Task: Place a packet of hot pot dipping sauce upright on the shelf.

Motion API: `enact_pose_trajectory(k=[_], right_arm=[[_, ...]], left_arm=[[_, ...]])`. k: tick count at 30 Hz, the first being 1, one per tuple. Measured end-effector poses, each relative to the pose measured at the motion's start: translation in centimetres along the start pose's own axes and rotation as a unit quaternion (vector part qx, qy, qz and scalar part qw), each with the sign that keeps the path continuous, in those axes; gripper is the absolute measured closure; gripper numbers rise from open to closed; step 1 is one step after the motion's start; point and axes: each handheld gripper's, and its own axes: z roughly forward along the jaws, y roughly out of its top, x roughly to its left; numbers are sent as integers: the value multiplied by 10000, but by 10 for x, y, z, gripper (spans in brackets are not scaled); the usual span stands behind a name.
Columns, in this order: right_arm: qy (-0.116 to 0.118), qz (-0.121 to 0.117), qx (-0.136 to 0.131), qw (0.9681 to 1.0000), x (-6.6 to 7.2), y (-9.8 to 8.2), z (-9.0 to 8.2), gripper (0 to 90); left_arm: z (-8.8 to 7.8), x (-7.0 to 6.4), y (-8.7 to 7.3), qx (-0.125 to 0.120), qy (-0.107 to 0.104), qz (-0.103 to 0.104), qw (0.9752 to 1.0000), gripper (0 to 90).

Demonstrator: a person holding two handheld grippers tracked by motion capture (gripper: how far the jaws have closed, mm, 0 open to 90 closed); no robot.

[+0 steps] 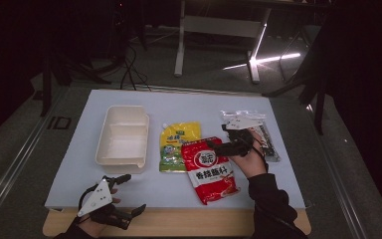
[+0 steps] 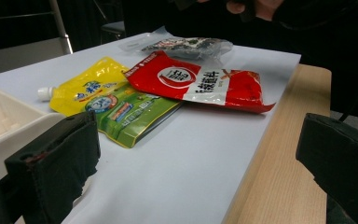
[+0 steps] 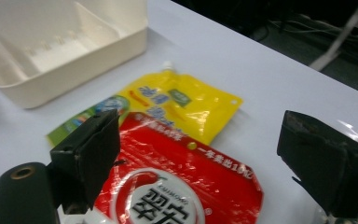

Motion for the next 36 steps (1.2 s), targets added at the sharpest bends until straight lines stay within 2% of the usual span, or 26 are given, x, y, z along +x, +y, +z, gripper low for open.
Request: enact_pose_trajectory(k=[1, 5, 12, 16, 18, 24, 30, 36], right_arm=[[-37, 15, 5, 10000, -2, 0, 2, 131], [124, 150, 114, 9997, -10, -1, 12, 138], [193, 281, 397, 9986, -25, -6, 27, 166], [336, 422, 722, 9959, -35, -10, 39, 190], [308, 398, 779, 9957, -36, -10, 42, 207], [442, 485, 1098, 9918, -45, -13, 58, 230], [453, 518, 1263, 9896, -53, -16, 66, 275], [462, 595, 1667, 9831, -60, -20, 72, 341]], left_arm=[[0, 0, 0, 5, 0, 1, 10000, 7], [0, 0, 0, 5, -4, 7, 10000, 7], [0, 0, -1, 31, 6, 19, 10000, 7], [0, 0, -1, 45, 13, 25, 10000, 7], [1, 0, -2, 68, 21, 48, 10000, 7], [1, 1, -3, 94, 15, 17, 10000, 7], [0, 1, -3, 89, -4, -12, 10000, 7], [0, 1, -3, 84, -2, -32, 10000, 7]])
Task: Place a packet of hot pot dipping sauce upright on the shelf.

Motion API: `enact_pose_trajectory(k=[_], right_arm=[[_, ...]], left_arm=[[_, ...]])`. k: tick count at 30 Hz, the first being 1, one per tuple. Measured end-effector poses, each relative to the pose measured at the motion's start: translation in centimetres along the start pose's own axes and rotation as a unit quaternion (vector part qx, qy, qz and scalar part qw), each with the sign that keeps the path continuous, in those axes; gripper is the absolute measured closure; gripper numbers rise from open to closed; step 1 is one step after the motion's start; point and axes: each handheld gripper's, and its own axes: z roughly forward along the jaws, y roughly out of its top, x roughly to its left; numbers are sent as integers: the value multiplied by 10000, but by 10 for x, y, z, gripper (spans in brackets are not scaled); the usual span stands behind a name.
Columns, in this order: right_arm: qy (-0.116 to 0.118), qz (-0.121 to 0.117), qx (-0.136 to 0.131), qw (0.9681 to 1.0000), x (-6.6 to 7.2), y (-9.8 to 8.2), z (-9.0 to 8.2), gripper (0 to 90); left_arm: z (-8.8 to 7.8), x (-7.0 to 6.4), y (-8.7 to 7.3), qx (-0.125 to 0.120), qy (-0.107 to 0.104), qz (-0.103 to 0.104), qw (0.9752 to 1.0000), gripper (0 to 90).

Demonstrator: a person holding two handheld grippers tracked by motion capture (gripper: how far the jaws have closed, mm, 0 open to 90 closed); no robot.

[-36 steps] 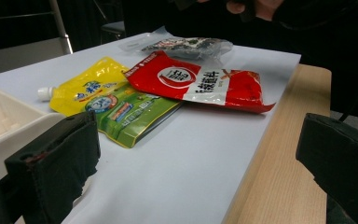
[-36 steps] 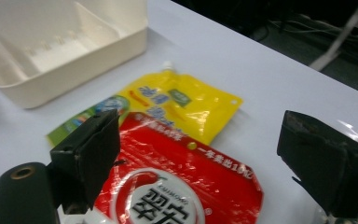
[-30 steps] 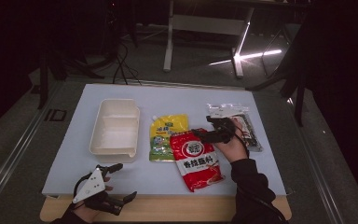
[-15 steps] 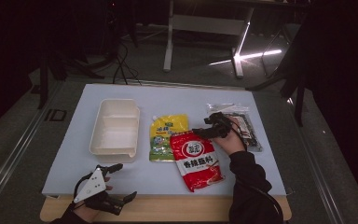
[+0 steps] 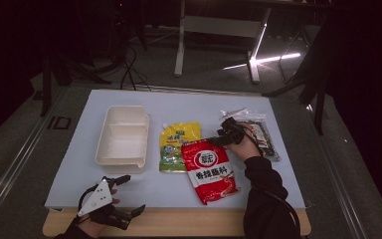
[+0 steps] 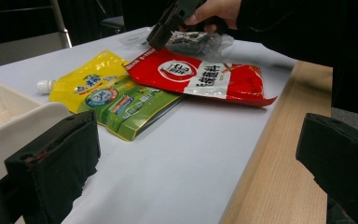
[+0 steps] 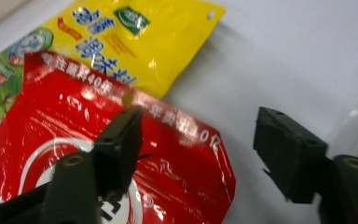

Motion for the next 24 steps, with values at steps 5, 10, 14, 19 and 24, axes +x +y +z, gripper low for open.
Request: enact_pose_trajectory(k=[5, 10, 14, 19, 24], right_arm=[[68, 7, 269, 9996, -1, 0, 4, 366], [149, 40, 616, 9980, -3, 0, 9, 463], [278, 65, 845, 9960, -5, -1, 10, 682], [118, -74, 898, 9959, -3, -4, 10, 848], [66, -153, 627, 9979, -1, -4, -1, 881]], left_arm=[[1, -1, -1, 79, 51, 102, 9999, 7], [2, -2, -1, 70, 15, 97, 9999, 7], [1, -1, -1, 59, 18, 75, 10000, 7], [1, -1, 0, 53, 17, 79, 10000, 7], [1, -2, 0, 52, 24, 77, 10000, 7]])
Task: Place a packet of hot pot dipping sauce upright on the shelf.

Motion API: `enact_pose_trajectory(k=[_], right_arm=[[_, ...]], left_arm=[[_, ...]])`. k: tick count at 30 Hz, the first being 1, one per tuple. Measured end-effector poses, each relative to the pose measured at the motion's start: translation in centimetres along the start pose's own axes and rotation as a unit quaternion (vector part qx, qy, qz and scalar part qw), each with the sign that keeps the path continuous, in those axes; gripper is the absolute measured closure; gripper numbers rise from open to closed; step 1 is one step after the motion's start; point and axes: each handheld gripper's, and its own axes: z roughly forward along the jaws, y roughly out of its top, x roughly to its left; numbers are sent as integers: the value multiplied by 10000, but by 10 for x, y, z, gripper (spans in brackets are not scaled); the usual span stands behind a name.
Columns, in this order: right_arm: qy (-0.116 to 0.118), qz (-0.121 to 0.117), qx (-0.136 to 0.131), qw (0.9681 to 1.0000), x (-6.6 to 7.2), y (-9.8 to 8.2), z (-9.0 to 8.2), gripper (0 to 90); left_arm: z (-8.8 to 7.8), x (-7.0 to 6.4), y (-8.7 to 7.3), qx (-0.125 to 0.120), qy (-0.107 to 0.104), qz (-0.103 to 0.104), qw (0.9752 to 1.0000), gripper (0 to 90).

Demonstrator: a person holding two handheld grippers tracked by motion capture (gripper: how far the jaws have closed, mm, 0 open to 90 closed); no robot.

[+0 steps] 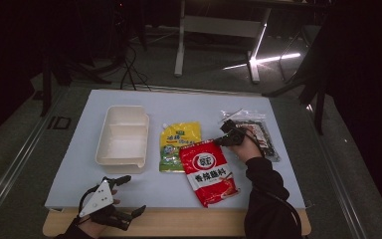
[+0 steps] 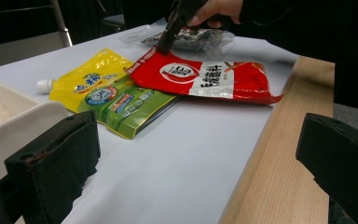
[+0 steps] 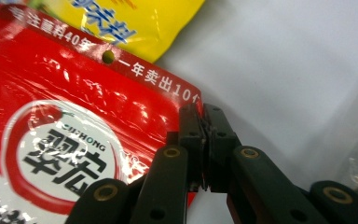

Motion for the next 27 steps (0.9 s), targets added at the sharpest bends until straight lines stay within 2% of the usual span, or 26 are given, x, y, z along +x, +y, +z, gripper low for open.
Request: enact_pose_trajectory(k=[4, 17, 19, 21, 25, 26, 27], right_arm=[[-29, -1, -175, 9998, 4, -1, -14, 887], [-73, -226, -712, 9972, 22, -8, -55, 892], [-65, -294, -871, 9957, 28, -11, -67, 893], [-95, -350, -962, 9947, 32, -13, -76, 893], [-96, -390, -1110, 9930, 38, -17, -89, 893], [-89, -444, -1198, 9918, 42, -19, -99, 893], [-95, -472, -1230, 9912, 43, -19, -102, 893]], left_arm=[[0, 0, 0, 0, 12, 10, 10000, 7], [1, -5, 2, -23, -35, -61, 10000, 7], [3, -9, 3, 41, 8, 31, 10000, 7], [4, -11, 4, -85, -81, -36, 9999, 7], [8, -13, 7, 4, -141, -129, 9998, 7], [10, -15, 10, 123, -254, -230, 9993, 7], [12, -16, 11, 191, -307, -236, 9991, 7]])
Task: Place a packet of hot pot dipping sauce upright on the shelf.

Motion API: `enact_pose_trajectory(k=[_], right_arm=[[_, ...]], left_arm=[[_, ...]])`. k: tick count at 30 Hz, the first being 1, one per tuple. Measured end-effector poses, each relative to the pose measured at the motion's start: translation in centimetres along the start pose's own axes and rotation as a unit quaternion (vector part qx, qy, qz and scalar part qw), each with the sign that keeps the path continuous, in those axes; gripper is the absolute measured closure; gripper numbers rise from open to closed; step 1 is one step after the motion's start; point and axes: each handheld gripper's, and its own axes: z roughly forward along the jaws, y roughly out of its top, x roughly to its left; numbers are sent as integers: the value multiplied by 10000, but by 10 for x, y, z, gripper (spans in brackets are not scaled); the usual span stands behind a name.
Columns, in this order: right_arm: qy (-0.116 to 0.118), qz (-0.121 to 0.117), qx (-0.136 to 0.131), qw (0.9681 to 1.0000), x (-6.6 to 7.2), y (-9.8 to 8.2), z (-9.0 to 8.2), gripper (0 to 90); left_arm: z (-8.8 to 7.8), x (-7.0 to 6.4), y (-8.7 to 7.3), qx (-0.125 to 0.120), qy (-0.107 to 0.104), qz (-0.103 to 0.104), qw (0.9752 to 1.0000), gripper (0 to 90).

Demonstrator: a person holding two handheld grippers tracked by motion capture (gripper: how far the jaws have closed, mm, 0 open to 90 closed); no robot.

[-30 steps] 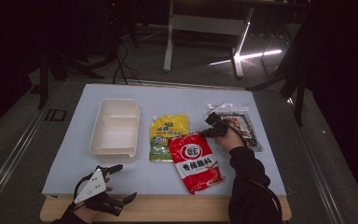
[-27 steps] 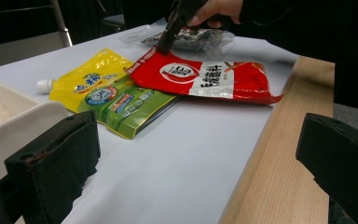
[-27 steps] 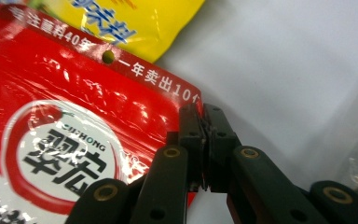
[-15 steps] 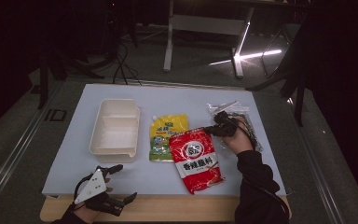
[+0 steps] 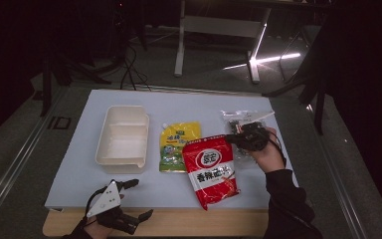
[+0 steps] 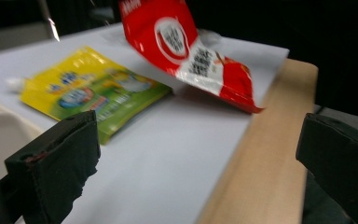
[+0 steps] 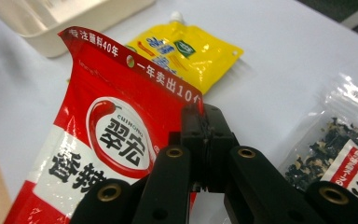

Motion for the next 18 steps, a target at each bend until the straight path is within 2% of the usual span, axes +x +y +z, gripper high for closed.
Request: enact_pose_trajectory(k=[3, 4, 5, 7, 9, 10, 13, 18], right_arm=[[-18, -61, -69, 10000, 4, 1, -7, 893], [-13, -141, -110, 9998, 9, 1, -14, 893], [-27, -178, -133, 9997, 12, 1, -17, 893], [-27, -245, -184, 9995, 16, 2, -22, 893], [-27, -270, -216, 9994, 17, 2, -25, 893], [-27, -270, -216, 9994, 17, 2, -25, 893], [-36, -336, -322, 9989, 23, 4, -35, 893], [-45, -452, -348, 9984, 32, 4, -43, 893]], left_arm=[[2, -2, 1, 37, 8, -13, 10000, 7], [6, -4, 6, 172, -97, -51, 9998, 7], [9, -6, 10, 302, -83, -22, 9995, 7], [13, -7, 14, 410, -95, 27, 9991, 7], [13, -7, 14, 410, -95, 27, 9991, 7], [17, -5, 19, 377, -205, -116, 9990, 7], [24, 0, 27, 336, -214, -248, 9989, 7], [36, 8, 43, 378, -202, -172, 9989, 7]])
